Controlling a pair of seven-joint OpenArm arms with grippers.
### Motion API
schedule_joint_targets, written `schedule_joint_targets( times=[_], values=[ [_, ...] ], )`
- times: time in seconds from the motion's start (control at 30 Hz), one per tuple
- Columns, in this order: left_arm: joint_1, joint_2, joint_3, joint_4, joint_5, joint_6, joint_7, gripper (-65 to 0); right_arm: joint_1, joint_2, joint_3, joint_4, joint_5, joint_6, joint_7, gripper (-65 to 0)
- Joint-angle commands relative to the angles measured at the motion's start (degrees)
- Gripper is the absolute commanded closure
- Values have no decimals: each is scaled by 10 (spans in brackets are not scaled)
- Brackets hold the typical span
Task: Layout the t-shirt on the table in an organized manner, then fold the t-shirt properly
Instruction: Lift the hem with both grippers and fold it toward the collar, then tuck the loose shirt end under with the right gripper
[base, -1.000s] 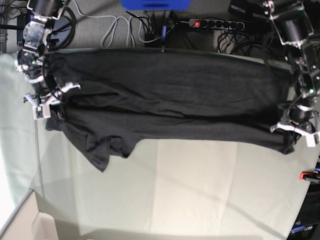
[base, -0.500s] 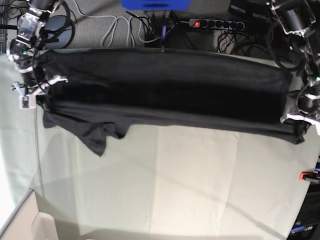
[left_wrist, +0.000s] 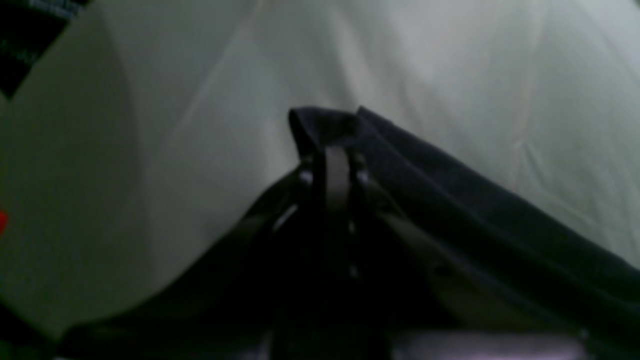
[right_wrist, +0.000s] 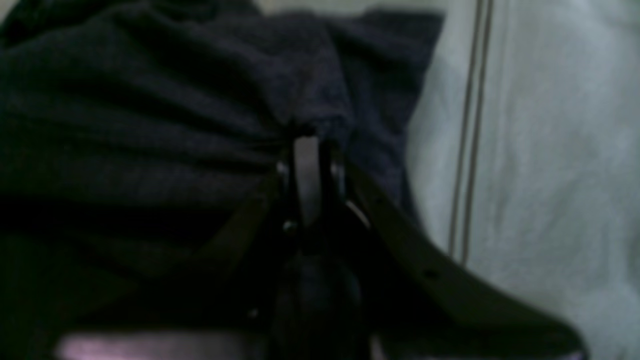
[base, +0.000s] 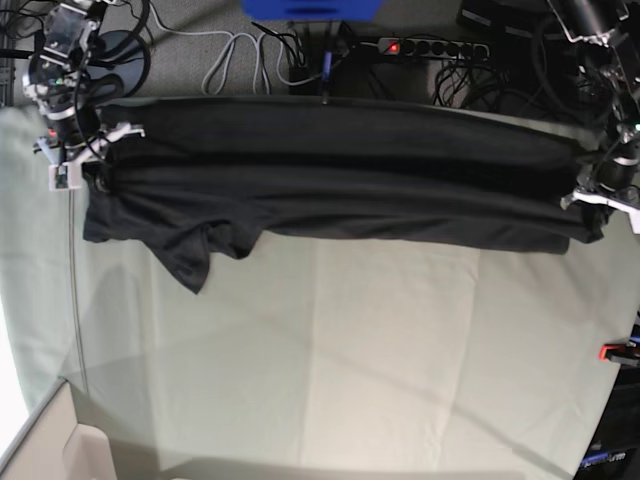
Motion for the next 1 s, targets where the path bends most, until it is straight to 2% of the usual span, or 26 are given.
schedule_joint_targets(
  times=[0.0,0.17,0.47,0.53,0.6,0.7,0.8,0.87,0.97],
  values=[
    [-4,-15,-4,11,-5,0,-20,-1,0,8,5,9,9,8,12,0],
    [12,-12,-1,7,-1,0,-20,-3,-20,7,0,9,9,8,15,0],
    [10,-16,0,-87,-1,0,-20,-6,-33,7,-2,8,6,8,11,0],
    [10,-16,0,-93,-1,0,-20,-15,-39,8,-13,8,6,8,11,-37],
    [10,-16,0,-94,-1,0,-20,-65,-47,11,-22,10,6,8,11,-106],
    [10,-13,0,-90,-2,0,-20,-191,-56,13,-24,15,8,8,16,-212],
    [12,-13,0,-88,-5,0,-20,-282,-60,8,-3,48,9,8,13,-278],
    [12,-12,-1,-87,-6,0,-20,-308,-61,-1,19,72,14,8,12,-294],
    [12,-12,-4,-87,-6,0,-20,-308,-58,-11,53,105,50,8,11,-295]
  ],
)
